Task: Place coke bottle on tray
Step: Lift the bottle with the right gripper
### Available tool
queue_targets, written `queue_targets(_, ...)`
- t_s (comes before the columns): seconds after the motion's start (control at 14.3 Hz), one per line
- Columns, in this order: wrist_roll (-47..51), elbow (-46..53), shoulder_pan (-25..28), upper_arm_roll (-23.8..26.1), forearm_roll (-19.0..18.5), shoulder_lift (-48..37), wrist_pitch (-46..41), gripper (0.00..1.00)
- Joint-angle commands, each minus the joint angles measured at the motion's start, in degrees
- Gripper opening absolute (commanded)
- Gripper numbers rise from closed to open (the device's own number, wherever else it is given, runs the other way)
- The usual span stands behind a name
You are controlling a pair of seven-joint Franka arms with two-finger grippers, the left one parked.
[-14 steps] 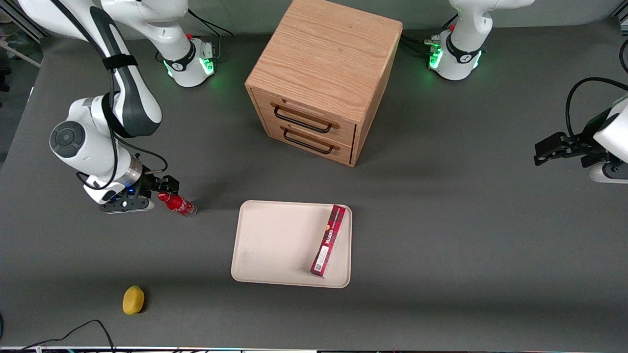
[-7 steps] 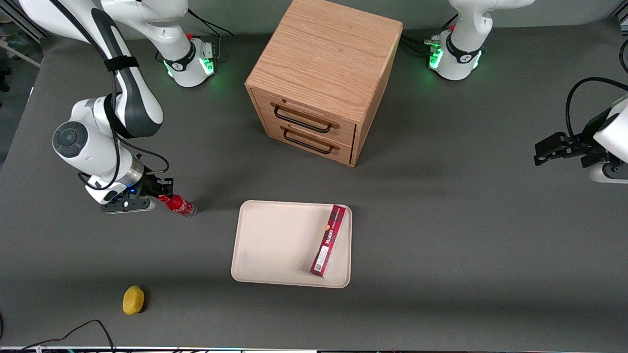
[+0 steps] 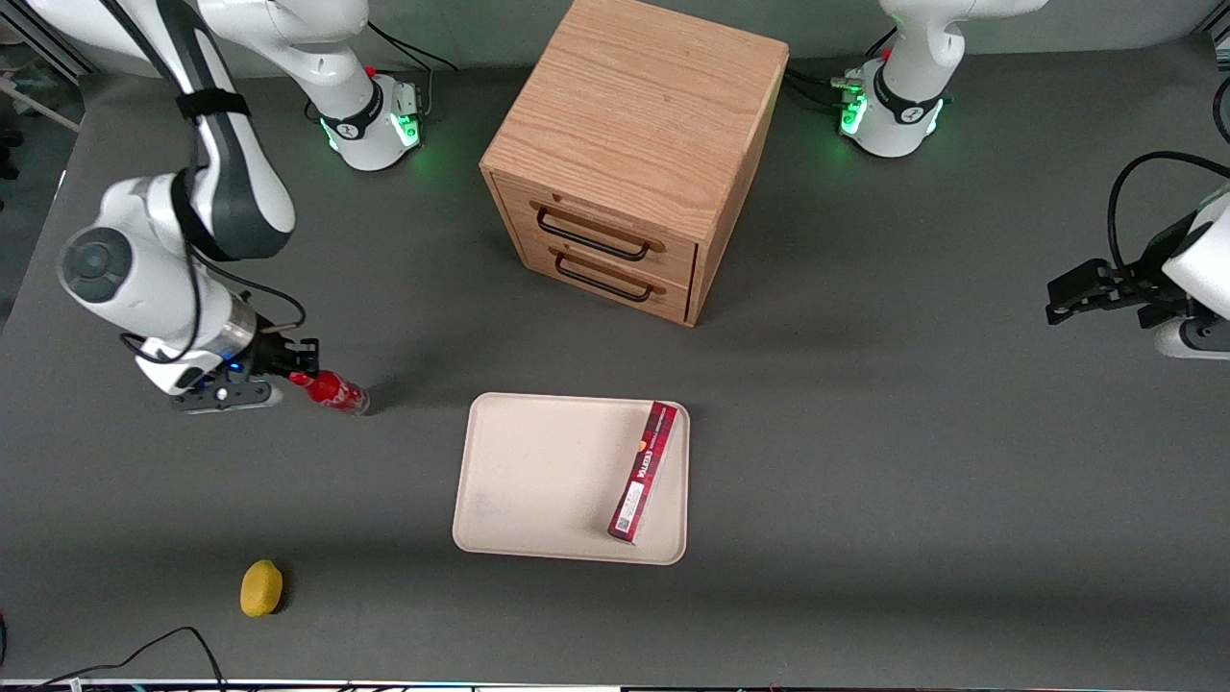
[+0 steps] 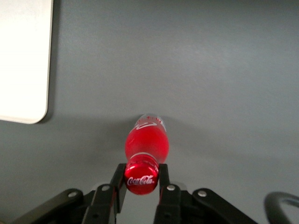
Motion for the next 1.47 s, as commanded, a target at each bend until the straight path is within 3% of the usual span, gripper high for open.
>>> queue_targets(0.0, -1.6, 9.3, -0.5, 0.1, -0.5, -1.0, -12.4, 0.00)
queue_targets(0.28, -4.1, 18.2, -1.3, -0.4, -0.3, -0.6, -23.3, 0.00)
queue_targets(0.98, -4.0, 24.1, 0.5, 0.4, -0.6, 1.4, -25.1, 0.00)
queue_targets(1.4, -1.5, 47.4, 6.4, -0.1, -0.6, 13.6, -37.0, 0.00)
